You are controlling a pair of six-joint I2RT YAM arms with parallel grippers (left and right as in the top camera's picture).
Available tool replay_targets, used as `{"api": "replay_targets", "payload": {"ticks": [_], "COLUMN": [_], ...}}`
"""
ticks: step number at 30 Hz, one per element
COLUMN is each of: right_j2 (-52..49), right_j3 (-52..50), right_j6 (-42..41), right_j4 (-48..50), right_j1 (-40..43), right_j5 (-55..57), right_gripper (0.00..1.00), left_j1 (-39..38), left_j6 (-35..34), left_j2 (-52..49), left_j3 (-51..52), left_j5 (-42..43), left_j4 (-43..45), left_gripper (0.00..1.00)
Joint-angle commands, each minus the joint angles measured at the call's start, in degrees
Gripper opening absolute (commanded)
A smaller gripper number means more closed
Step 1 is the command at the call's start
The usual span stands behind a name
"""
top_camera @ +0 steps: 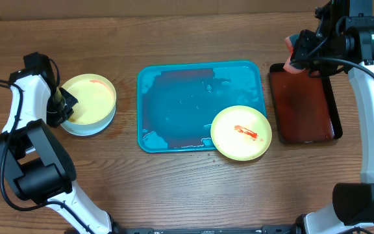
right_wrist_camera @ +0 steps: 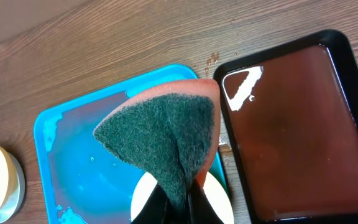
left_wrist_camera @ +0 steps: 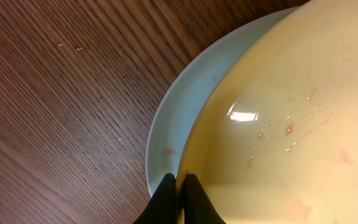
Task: Clean dirty plates on tray and stack at the side
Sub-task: 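Lower the yellow plate onto the white plate and release, then move the left gripper to the second yellow plate and grip its rim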
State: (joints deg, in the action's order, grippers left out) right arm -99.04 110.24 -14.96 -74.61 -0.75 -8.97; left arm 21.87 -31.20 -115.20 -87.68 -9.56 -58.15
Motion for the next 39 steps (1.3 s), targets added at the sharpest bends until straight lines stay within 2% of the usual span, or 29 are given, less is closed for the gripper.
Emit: {"api": "replay_targets", "payload": {"ticks": [1,3,4,5,6,17,20,24,26,30,35,39], "right_j2": [1.53,1.53,1.53,1.53,1.53,1.53,1.53,1.53,1.53,1.53,1.53,1.53], "right_j3": [0.46,0.46,0.46,0.46,0.46,0.46,0.46,0.46,0.46,0.46,0.46,0.46], "right_j6": [0.17,0.17,0.15,0.15,0.15,0.20,0.15,0.15,0.02,0.02,0.02,0.02], "right_j4": [0.35,0.37,0.37,0.37,0.37,0.33,0.35,0.42,0.39,0.33,0.31,0.31], "right_j1": [0.28,0.28,0.28,0.28,0.28,0.28,0.28,0.28,0.28,0.28,0.28,0.28], "right_j5": [0.13,0.11,0.11,0.11,0.11,-0.04,-0.04,-0.07,-0.04,-0.04,-0.04,-0.04], "right_gripper": [0.04,0.04,0.04,0.04,0.04,0.04,0.04,0.04,0.04,0.04,0.04,0.04], "left_j1": [0.24,0.24,0.24,0.24,0.24,0.24,-0.20,-3.10,-6.64,-16.52,-31.87,-42.16], "left_j6": [1.97,3.74,5.66,7.61,9.22,10.93,16.48,25.09,27.45,27.71,28.63,32.33], "left_j2": [0.79,0.79,0.79,0.79,0.79,2.78,5.16,8.24,9.31,9.42,7.41,3.74], "left_j3": [0.96,0.96,0.96,0.96,0.94,-0.87,-1.53,-1.53,-1.53,-1.51,-1.51,-1.51], "left_j5": [-2.64,-2.10,-0.94,0.50,2.08,4.22,12.83,31.28,35.85,36.09,36.02,35.21], "left_j4": [-0.11,-0.11,0.00,0.17,0.26,-1.97,-0.46,3.02,4.48,6.12,8.39,10.27], "left_gripper": [0.04,0.04,0.20,0.31,0.37,0.37,0.38,0.42,0.43,0.46,0.62,0.66]}}
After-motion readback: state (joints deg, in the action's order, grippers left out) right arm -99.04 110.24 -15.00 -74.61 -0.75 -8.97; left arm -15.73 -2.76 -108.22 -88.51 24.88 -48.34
